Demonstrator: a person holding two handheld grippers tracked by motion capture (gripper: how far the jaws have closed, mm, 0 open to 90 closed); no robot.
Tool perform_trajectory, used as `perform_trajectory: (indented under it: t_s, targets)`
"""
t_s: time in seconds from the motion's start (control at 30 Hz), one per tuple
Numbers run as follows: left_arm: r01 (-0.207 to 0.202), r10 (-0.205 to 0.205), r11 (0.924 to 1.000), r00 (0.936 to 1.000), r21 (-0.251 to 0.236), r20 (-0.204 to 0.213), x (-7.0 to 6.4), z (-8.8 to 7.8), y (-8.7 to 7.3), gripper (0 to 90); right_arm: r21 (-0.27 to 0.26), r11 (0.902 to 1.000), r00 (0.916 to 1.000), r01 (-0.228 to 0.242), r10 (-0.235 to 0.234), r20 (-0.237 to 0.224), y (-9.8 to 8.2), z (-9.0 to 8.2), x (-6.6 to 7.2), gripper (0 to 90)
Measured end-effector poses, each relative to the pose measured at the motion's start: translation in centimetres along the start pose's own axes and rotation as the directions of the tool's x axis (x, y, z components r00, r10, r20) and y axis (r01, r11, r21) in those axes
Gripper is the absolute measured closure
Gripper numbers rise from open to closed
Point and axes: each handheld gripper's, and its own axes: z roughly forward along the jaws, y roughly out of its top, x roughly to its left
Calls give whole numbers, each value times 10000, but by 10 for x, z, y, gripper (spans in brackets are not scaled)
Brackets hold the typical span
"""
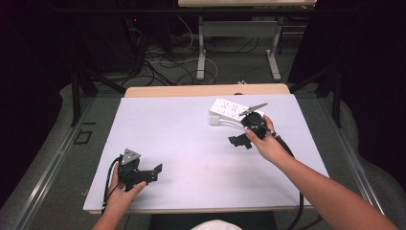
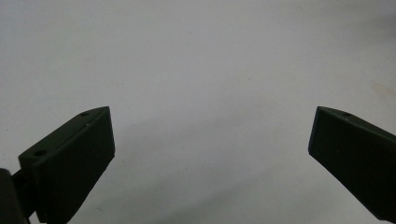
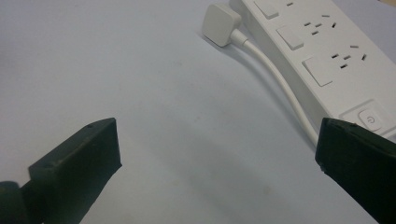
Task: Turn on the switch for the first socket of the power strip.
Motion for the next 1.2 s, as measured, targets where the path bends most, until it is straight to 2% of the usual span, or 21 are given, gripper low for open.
perform_trajectory:
  t_s: [0.2,0.23,0.3,0.33,0.47,0.63,0.93,1.1,1.2]
  targets:
    - [-11,11,10000,10000,1,31,-1,0,0,3,-67,9994,9994,352,-353,-69,-12,-14,2,0]
    - [-11,11,10000,10000,3,36,-1,0,0,3,-92,9990,9989,430,-432,-205,-14,-16,2,0]
    - [7,-7,10000,10000,-1,52,-1,0,0,3,-65,9989,9984,475,-476,-290,-19,-20,3,0]
    - [-12,12,10000,10000,13,68,-1,0,0,3,-122,9994,9988,330,-334,-371,-21,-21,4,2]
    - [-19,19,10000,10000,-64,73,-1,0,-1,3,-168,9995,9979,255,-264,-586,-34,-27,5,3]
    - [-3,4,9999,10000,-123,66,-1,-1,-1,3,-347,9985,9979,428,-444,-472,-52,-33,6,3]
    - [-151,151,9999,9998,8,98,-1,-2,0,3,-863,9963,9997,5,-27,-250,-88,-45,4,11]
    - [-169,170,9998,9998,-62,108,-1,-2,0,3,-957,9949,9994,-321,305,-176,-107,-47,2,26]
    - [-183,184,9998,9998,-47,100,-1,-2,0,3,-1121,9931,9994,-335,332,-43,-114,-48,1,27]
